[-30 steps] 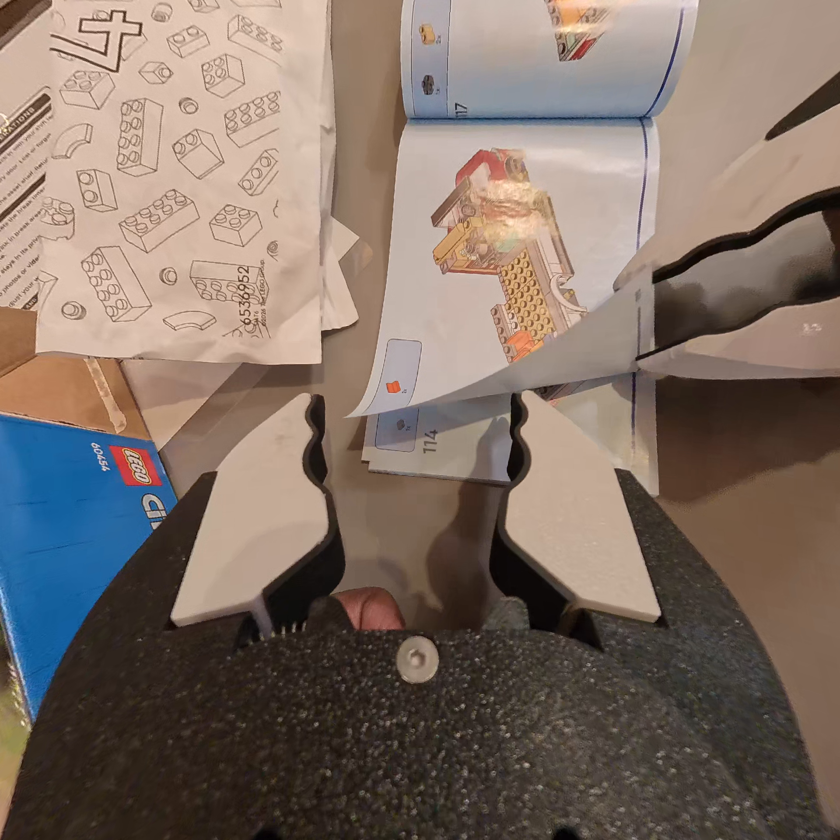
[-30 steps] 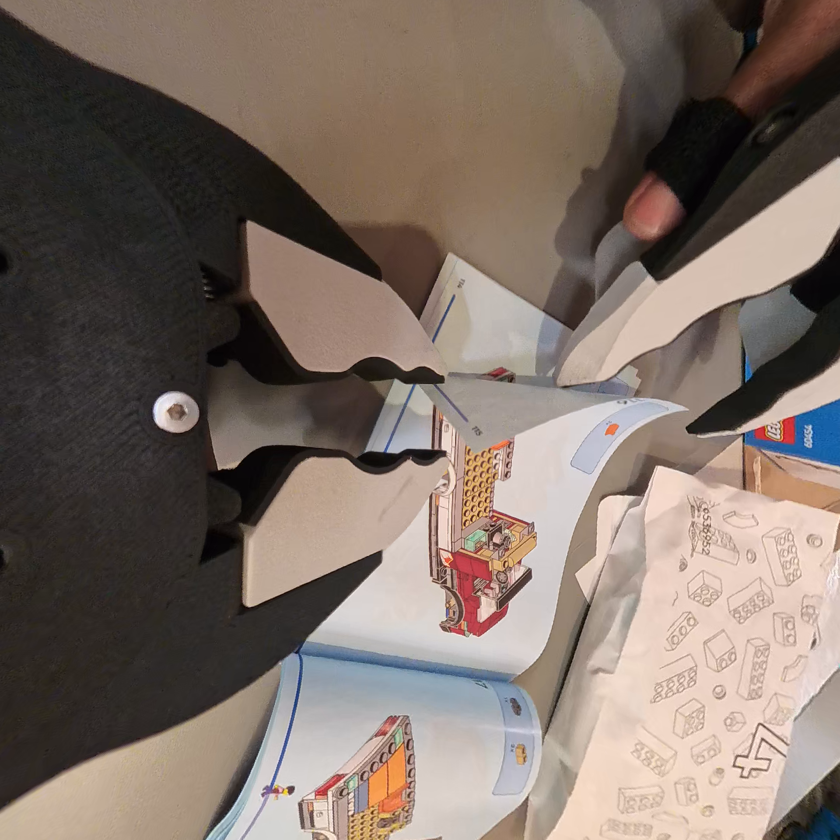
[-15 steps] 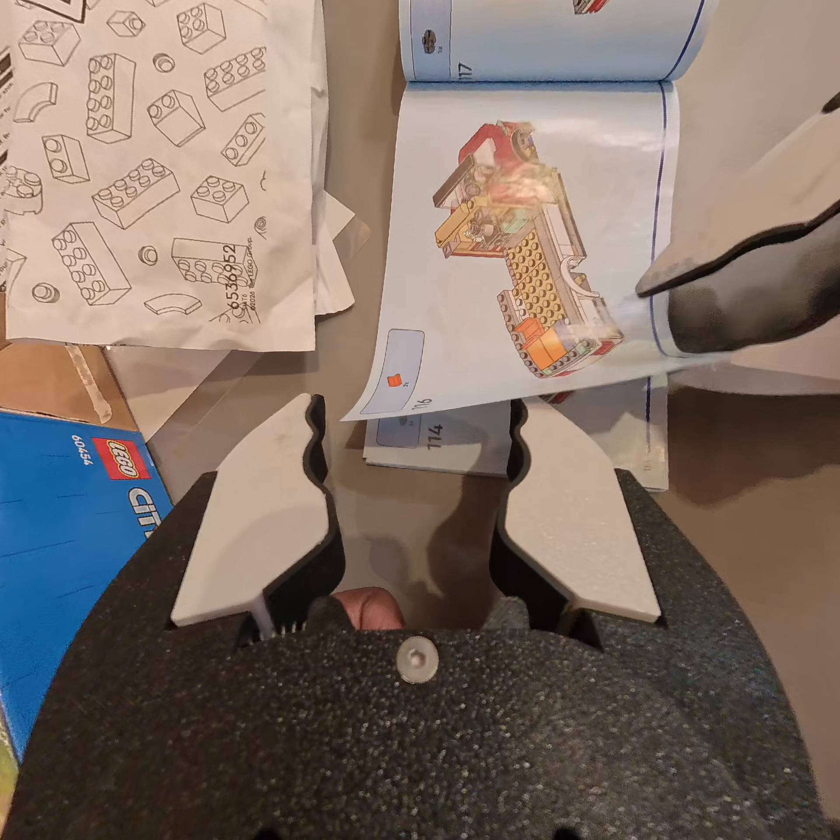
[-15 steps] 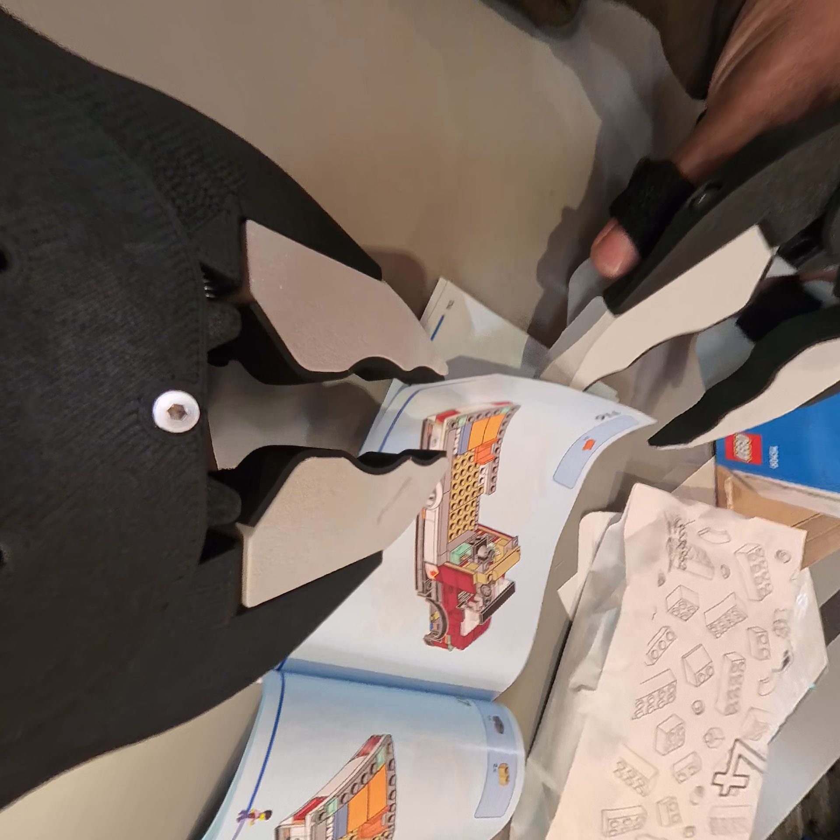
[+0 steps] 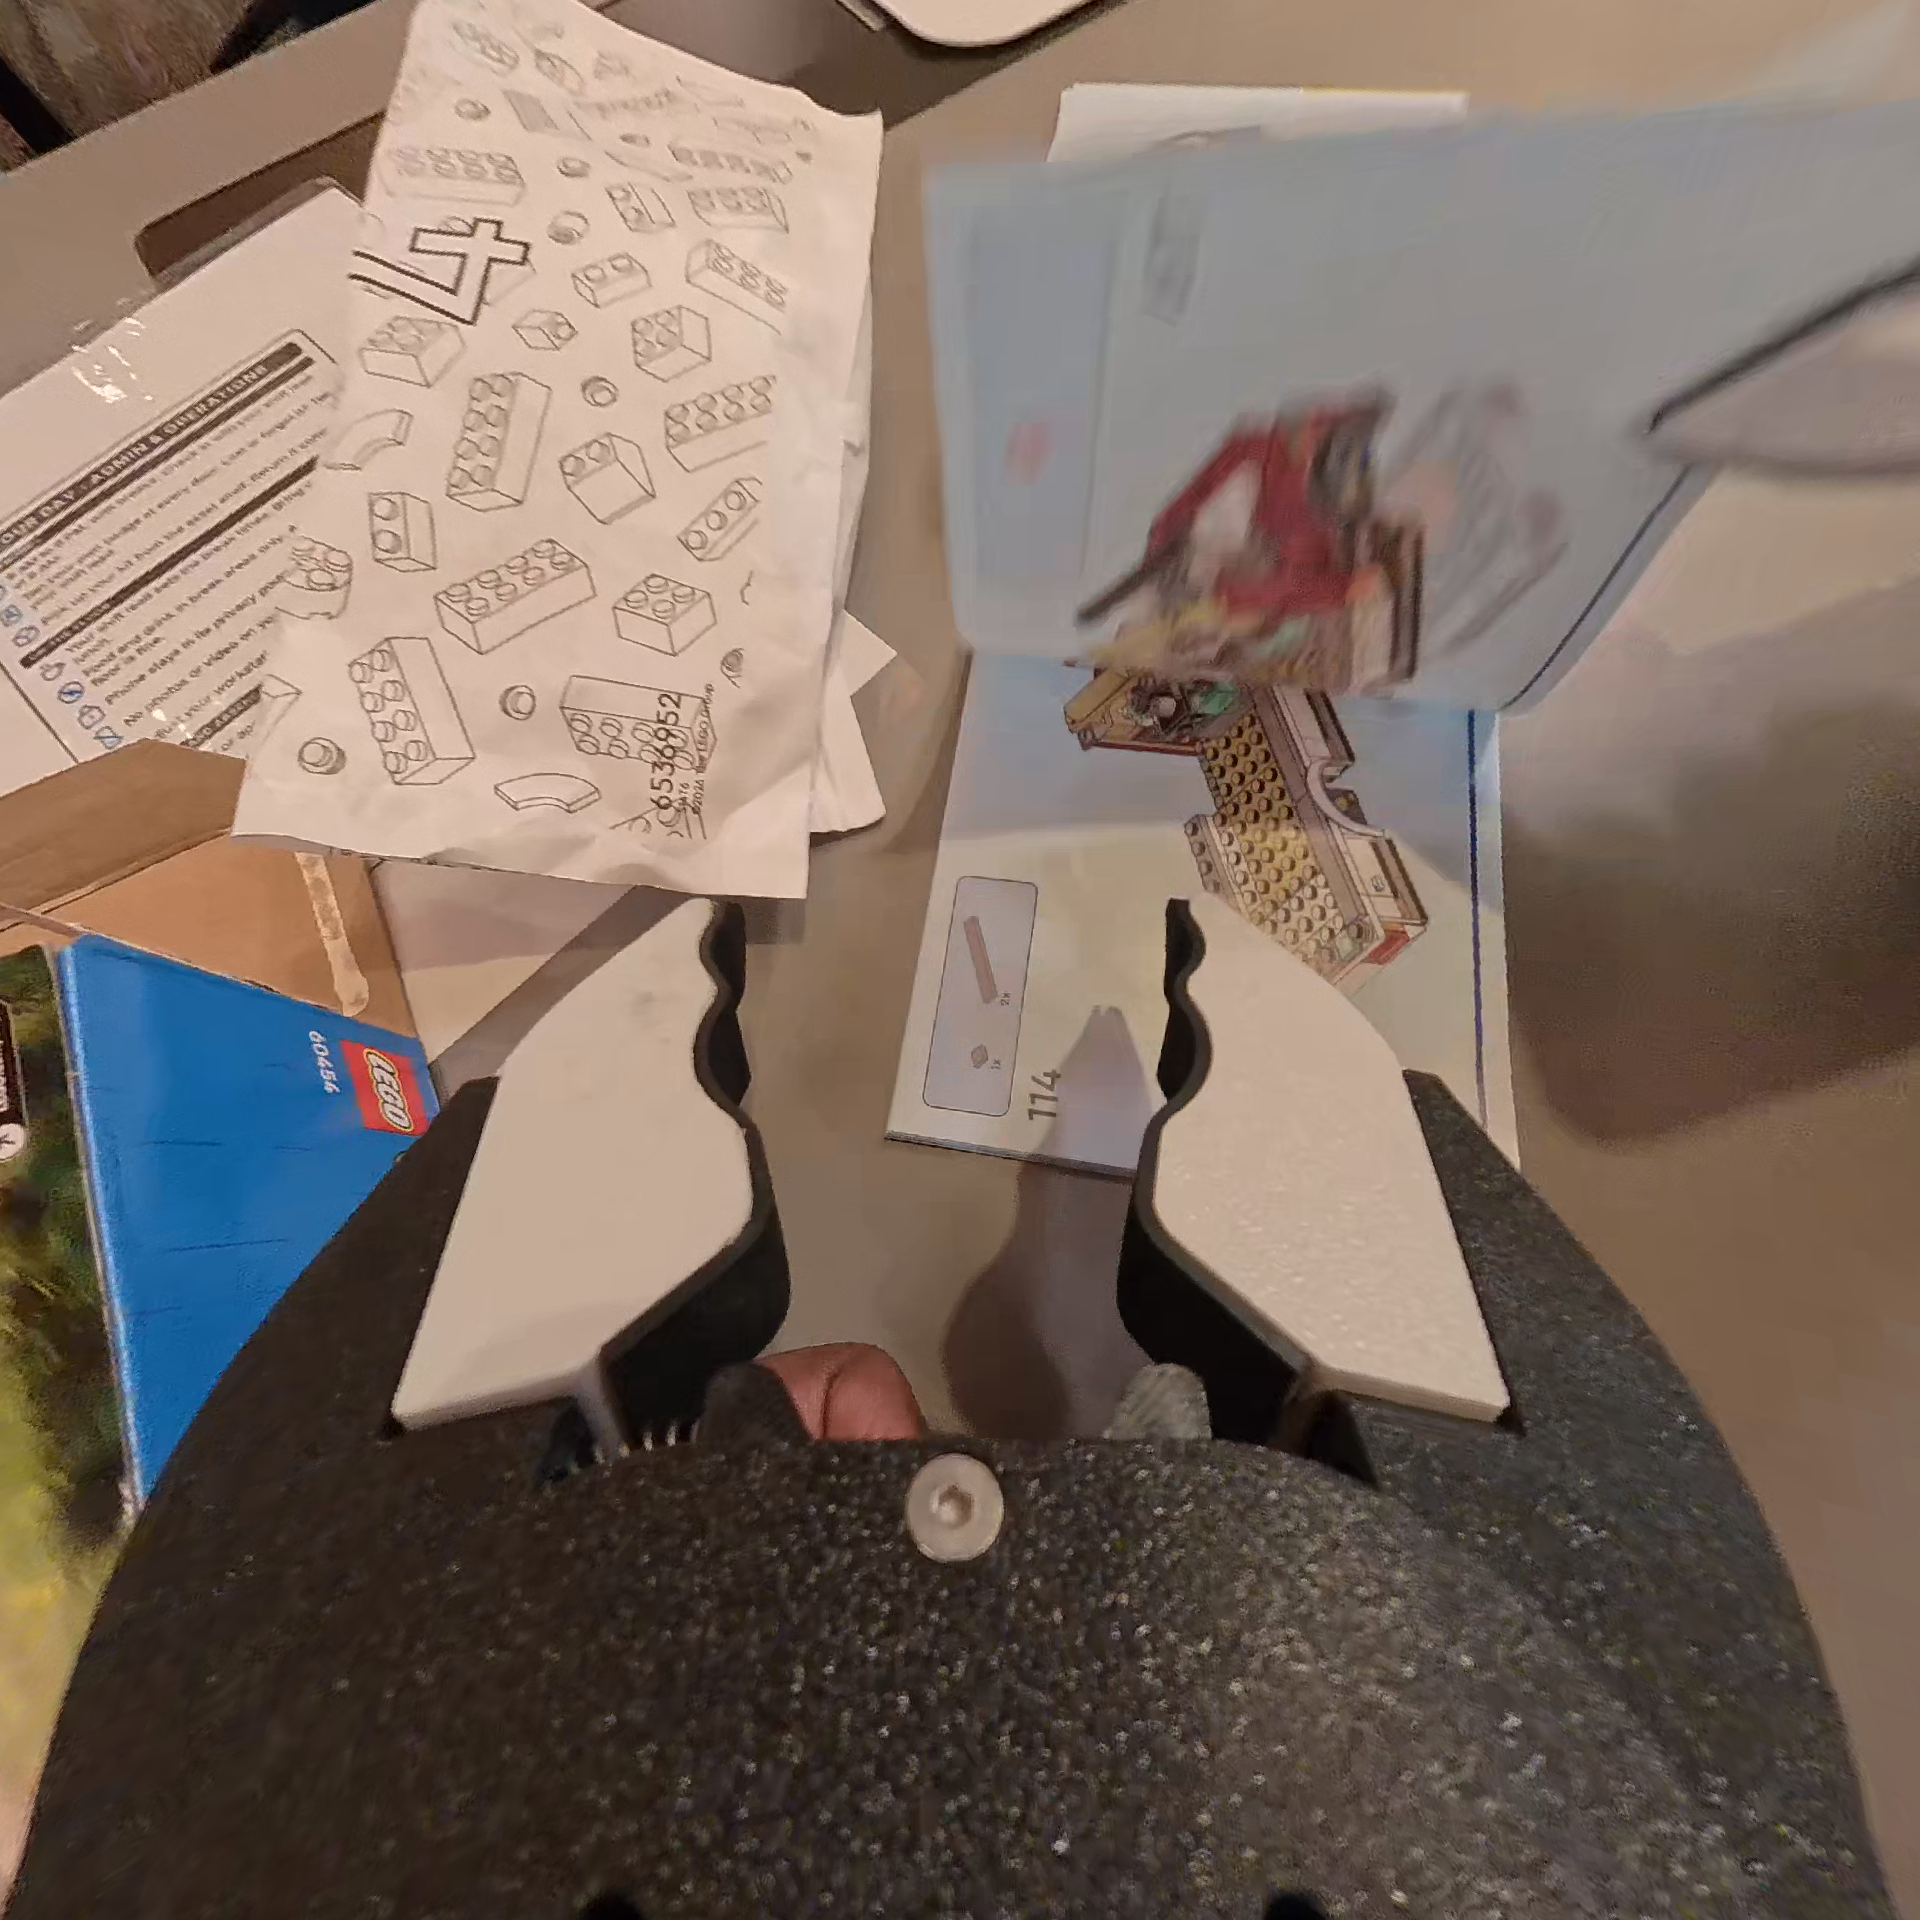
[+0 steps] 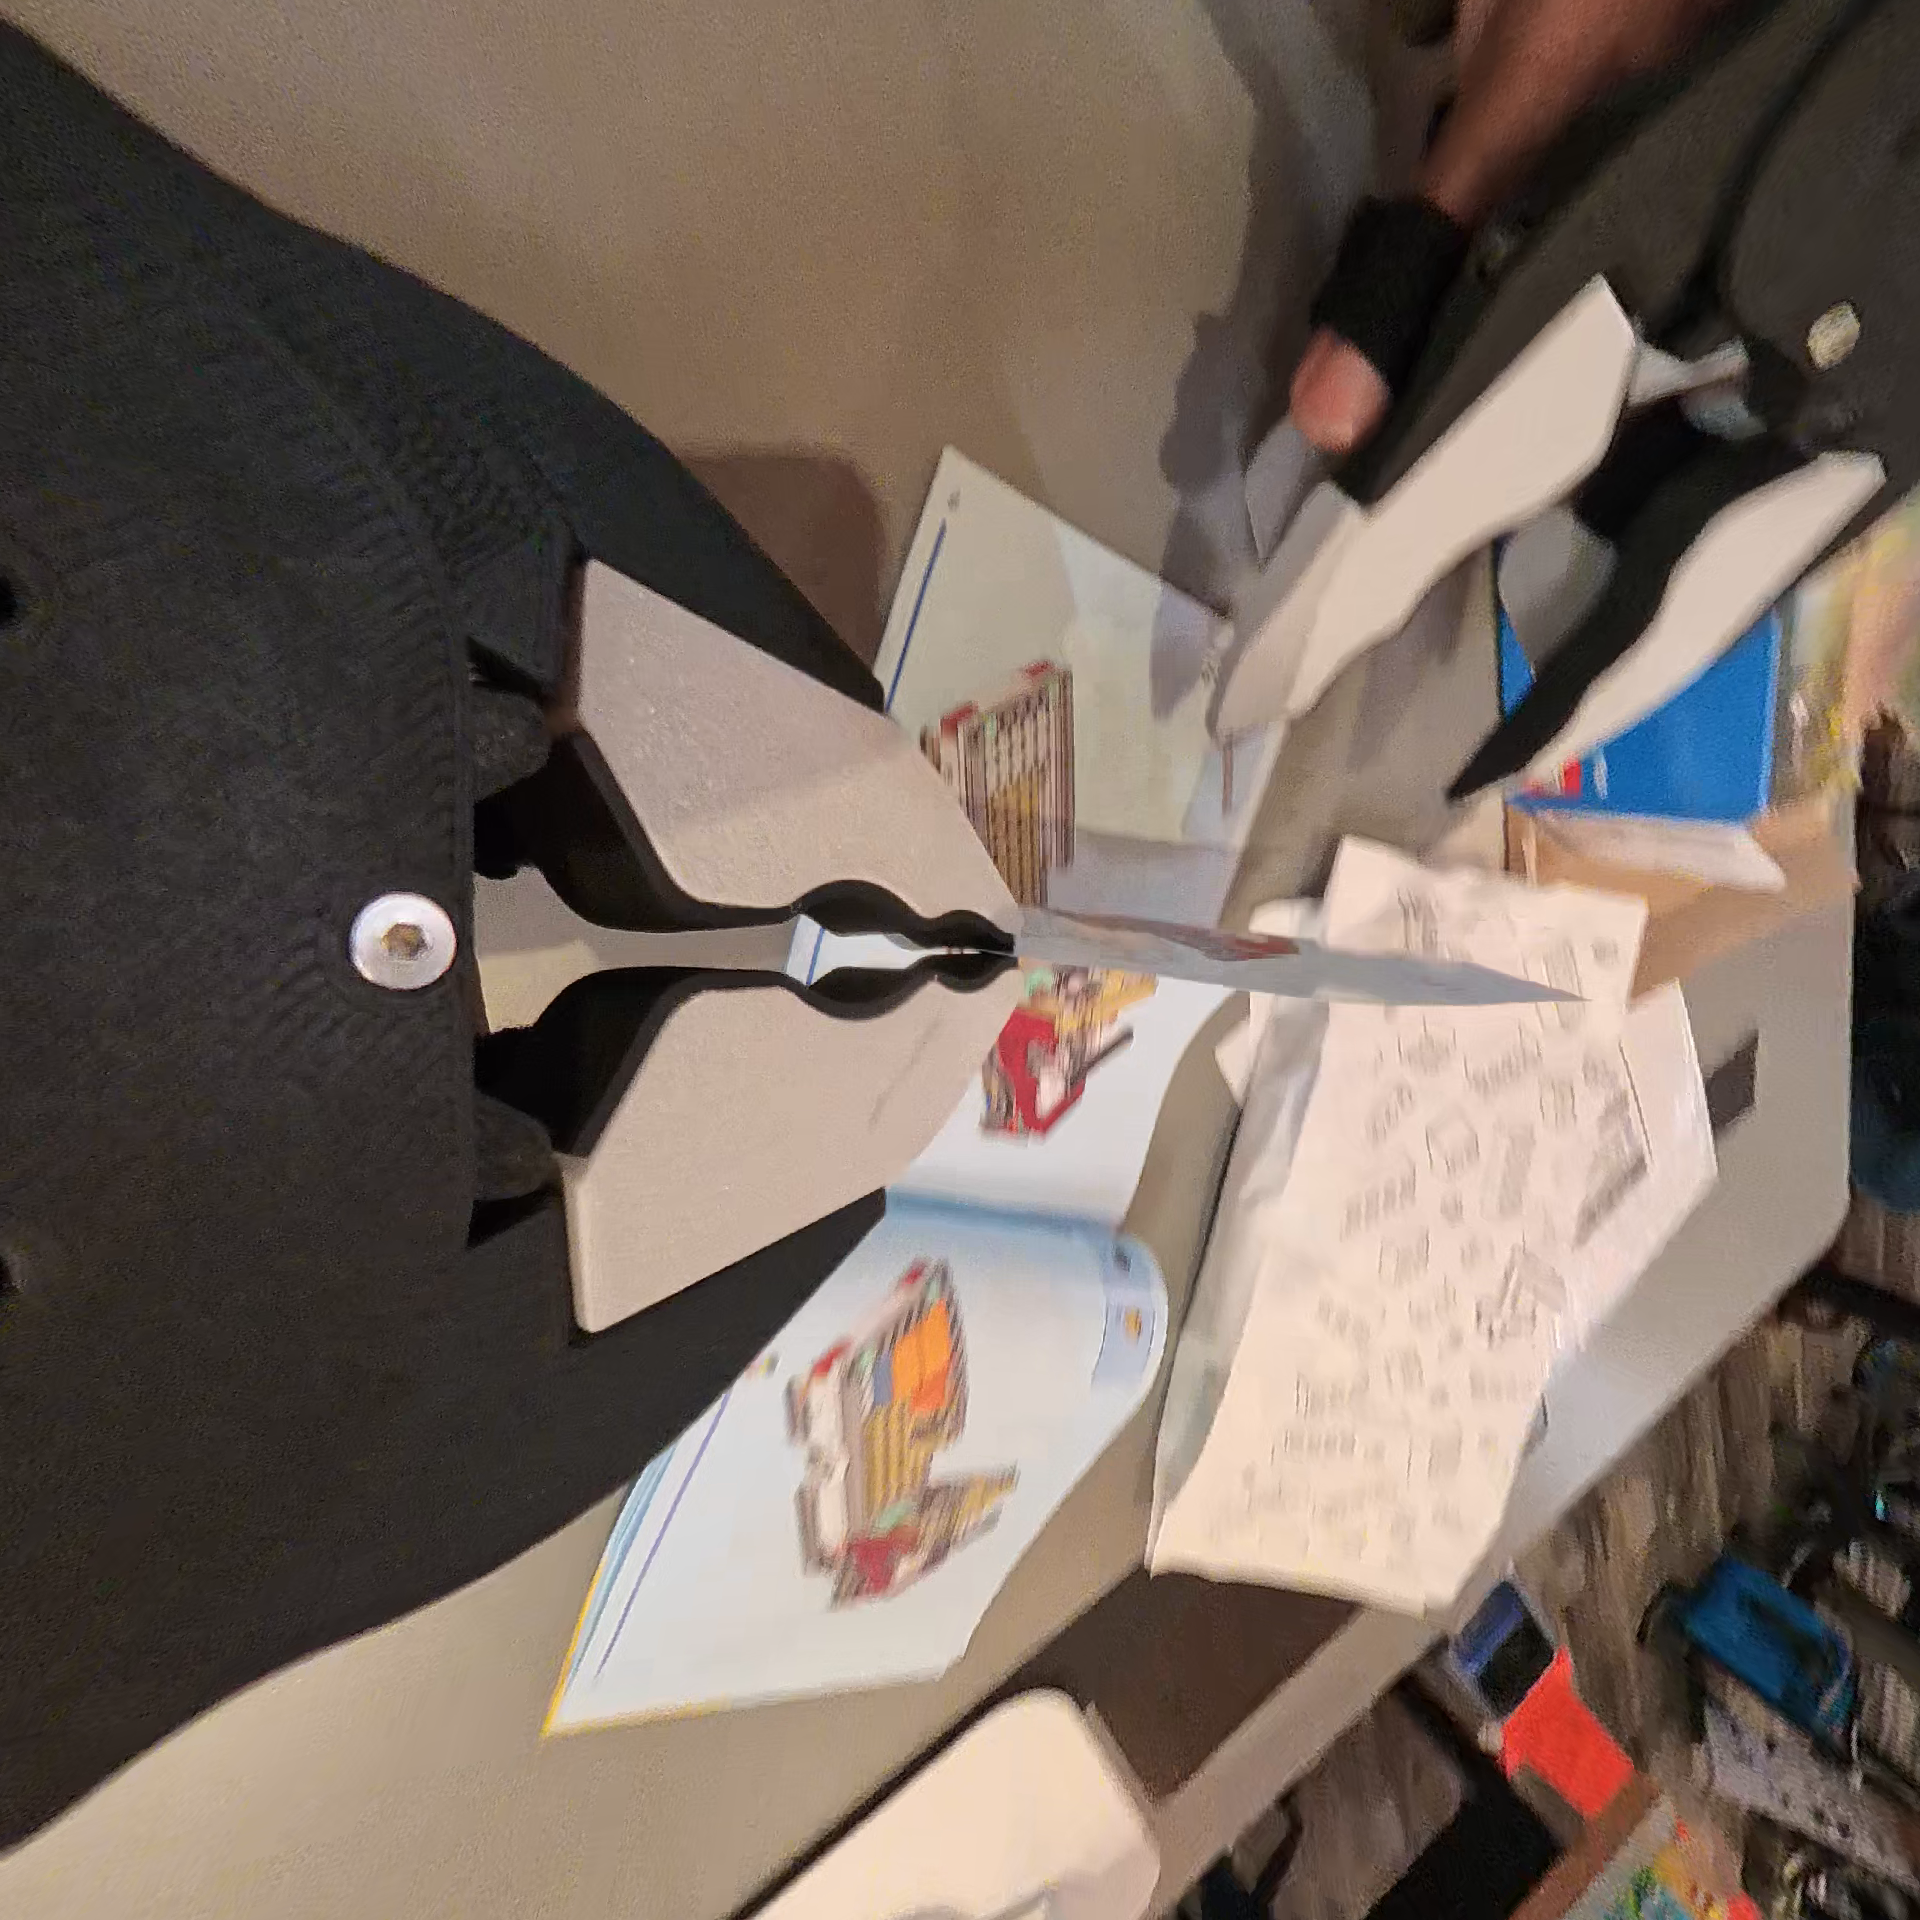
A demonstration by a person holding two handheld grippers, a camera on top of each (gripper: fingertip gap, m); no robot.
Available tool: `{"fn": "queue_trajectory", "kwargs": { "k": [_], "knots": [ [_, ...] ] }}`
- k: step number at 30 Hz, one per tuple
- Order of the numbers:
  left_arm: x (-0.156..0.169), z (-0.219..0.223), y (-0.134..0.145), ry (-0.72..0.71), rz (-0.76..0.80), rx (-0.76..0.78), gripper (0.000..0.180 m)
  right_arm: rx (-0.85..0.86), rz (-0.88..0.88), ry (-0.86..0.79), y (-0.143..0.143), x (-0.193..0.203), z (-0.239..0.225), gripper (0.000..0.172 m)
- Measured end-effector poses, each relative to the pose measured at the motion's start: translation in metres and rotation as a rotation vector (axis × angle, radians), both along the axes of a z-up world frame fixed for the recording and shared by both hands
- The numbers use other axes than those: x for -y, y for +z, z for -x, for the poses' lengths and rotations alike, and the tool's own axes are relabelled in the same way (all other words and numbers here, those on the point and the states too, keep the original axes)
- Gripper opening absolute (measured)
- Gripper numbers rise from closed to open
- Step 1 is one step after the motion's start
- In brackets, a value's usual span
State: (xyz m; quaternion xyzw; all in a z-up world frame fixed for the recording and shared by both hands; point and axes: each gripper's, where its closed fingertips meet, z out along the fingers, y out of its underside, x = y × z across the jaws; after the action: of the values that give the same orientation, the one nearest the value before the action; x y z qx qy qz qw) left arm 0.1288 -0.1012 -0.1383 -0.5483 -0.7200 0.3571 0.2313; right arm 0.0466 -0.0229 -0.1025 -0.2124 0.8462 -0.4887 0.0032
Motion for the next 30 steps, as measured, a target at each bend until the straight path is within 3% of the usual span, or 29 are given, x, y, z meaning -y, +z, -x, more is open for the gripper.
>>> {"fn": "queue_trajectory", "kwargs": {
  "k": [4, 8, 13, 18, 26, 30],
  "knots": [
    [0.003, 0.001, 0.004, 0.015, -0.004, -0.028, 0.078, 0.046, 0.023, -0.123, 0.025, -0.001, 0.060, 0.000],
    [-0.002, 0.005, 0.008, -0.005, -0.026, -0.067, 0.077, 0.228, -0.006, -0.292, 0.037, -0.002, 0.129, 0.000],
    [-0.005, 0.007, 0.003, -0.022, -0.047, -0.060, 0.076, 0.385, -0.144, -0.444, 0.035, -0.017, 0.188, 0.023],
    [-0.011, 0.017, -0.008, -0.048, -0.020, 0.003, 0.073, 0.237, -0.187, -0.423, 0.033, -0.041, 0.200, 0.033],
    [-0.021, 0.039, -0.021, -0.057, 0.035, 0.093, 0.070, -0.118, -0.340, -0.244, 0.013, -0.077, 0.161, 0.033],
    [-0.015, 0.039, -0.017, -0.012, 0.044, 0.064, 0.069, -0.503, -0.557, -0.082, 0.011, -0.101, 0.145, 0.033]
  ]
}}
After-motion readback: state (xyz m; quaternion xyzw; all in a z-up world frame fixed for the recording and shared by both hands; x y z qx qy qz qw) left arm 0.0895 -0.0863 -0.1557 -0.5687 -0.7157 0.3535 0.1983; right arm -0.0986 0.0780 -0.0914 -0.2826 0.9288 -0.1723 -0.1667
